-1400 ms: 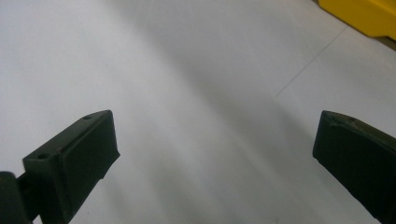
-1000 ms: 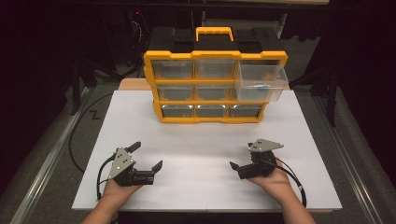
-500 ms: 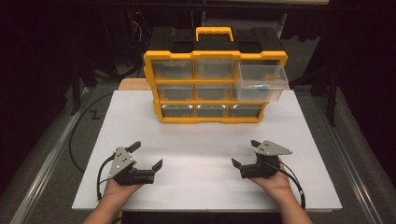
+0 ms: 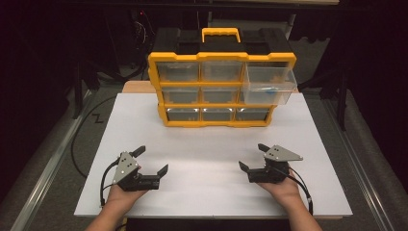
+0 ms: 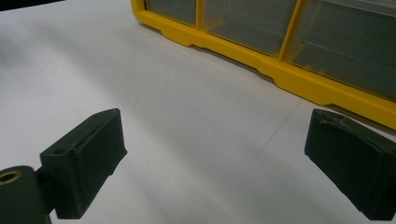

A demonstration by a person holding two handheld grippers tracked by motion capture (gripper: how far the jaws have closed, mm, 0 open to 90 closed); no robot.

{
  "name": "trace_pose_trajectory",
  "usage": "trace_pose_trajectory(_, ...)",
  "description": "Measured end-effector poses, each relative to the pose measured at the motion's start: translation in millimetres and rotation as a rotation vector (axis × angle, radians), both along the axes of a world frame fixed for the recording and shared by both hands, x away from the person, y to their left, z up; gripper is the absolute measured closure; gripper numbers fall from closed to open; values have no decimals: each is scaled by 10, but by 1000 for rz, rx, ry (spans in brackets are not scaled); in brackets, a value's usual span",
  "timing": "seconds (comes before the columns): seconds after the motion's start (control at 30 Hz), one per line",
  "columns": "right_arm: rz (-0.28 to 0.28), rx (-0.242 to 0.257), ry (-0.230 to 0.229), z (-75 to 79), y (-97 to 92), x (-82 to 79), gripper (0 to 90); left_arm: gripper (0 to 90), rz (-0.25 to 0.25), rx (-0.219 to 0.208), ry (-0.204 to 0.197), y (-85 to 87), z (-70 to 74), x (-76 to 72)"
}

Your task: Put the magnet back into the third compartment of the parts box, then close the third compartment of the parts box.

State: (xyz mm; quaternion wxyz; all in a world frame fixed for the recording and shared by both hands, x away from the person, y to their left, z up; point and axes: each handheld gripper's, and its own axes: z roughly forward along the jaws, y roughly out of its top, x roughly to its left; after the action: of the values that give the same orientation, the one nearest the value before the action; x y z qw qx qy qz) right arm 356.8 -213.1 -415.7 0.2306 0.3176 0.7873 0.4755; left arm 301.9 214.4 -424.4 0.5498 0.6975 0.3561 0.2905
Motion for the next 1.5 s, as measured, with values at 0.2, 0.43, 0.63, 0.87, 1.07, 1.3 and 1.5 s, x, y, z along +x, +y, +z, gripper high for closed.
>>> trace_pose_trajectory(0.2, 0, 11, -9, 1, 5, 3, 88, 2, 17, -5, 12, 24, -8, 4)
trace_pose_trajectory(0.43, -1, 31, -28, 20, -2, -9, 151, 3, 26, 5, 10, 6, -13, 10)
trace_pose_trajectory(0.63, -8, 22, -72, 38, -5, -38, 294, 3, 25, 11, 17, -5, -16, -9)
trace_pose_trajectory(0.87, -27, 29, -112, 80, -8, -77, 525, 3, 20, 4, 16, 1, -9, -25)
trace_pose_trajectory(1.07, -56, 35, -143, 115, -4, -98, 682, 3, 11, 8, 9, 2, -5, -31)
trace_pose_trajectory(1.3, -53, 26, -154, 124, 35, -115, 833, 3, 0, 4, -4, -7, 12, -47)
trace_pose_trajectory(1.5, -77, 36, -162, 163, 30, -128, 900, 4, -5, 5, 1, -6, 7, -29)
